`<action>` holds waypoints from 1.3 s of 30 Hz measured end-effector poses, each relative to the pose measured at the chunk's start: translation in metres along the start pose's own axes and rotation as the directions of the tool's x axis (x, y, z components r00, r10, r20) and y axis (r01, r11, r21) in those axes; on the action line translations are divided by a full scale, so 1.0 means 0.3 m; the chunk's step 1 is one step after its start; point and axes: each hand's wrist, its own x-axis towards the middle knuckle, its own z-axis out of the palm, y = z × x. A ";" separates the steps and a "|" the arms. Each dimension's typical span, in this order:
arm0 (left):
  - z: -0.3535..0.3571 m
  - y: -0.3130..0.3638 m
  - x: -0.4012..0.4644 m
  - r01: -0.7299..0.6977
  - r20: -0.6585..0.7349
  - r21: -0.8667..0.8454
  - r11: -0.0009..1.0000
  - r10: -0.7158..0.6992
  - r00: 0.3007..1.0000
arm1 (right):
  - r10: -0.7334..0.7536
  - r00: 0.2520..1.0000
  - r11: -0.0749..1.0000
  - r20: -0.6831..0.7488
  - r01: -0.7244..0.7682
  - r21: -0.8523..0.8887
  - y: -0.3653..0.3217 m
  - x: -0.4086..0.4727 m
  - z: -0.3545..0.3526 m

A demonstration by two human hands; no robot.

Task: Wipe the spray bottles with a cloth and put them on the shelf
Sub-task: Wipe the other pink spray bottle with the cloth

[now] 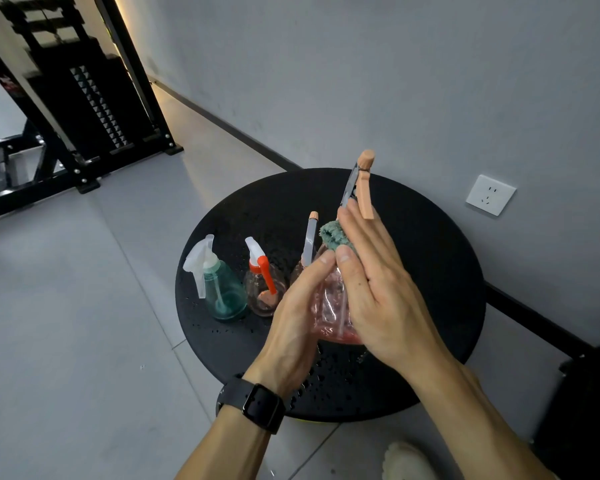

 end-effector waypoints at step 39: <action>-0.005 -0.004 0.024 -0.059 -0.155 -0.069 0.996 0.048 0.987 | 0.005 1.000 1.000 -0.012 -0.004 0.029 -0.015 -0.013 0.016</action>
